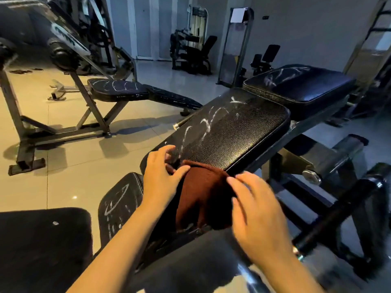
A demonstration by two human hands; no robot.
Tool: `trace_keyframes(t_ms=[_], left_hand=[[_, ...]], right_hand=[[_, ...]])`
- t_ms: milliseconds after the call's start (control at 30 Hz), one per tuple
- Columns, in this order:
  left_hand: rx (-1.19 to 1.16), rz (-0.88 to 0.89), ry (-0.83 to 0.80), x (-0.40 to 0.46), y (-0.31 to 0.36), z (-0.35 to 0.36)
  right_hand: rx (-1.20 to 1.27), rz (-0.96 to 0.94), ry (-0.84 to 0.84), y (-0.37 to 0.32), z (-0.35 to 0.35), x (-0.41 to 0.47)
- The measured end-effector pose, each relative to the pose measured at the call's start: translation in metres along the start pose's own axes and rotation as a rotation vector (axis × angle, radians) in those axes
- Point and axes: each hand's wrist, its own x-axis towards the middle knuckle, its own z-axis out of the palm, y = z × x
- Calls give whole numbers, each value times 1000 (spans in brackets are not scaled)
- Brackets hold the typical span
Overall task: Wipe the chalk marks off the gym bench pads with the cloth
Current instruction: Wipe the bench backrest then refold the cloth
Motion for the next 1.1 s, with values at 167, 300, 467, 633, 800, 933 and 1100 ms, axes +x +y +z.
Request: trace_keyframes(t_ms=[167, 300, 467, 633, 800, 933, 1100], left_hand=[[54, 54, 4, 10, -10, -48], [69, -34, 71, 1, -25, -73], [65, -17, -96, -11, -29, -75], [59, -111, -163, -20, -45, -84], [-9, -124, -120, -23, -45, -91], [-36, -125, -106, -30, -43, -92], [64, -83, -132, -39, -43, -80]], right_hand=[[-186, -185, -424, -62, 89, 35], [-212, -255, -433, -41, 86, 45], [-464, -55, -339, 33, 42, 125], [-469, 156, -231, 17, 48, 128], [-398, 7, -373, -77, 101, 62], [-342, -170, -549, -102, 116, 42], [-276, -300, -521, -43, 74, 39]])
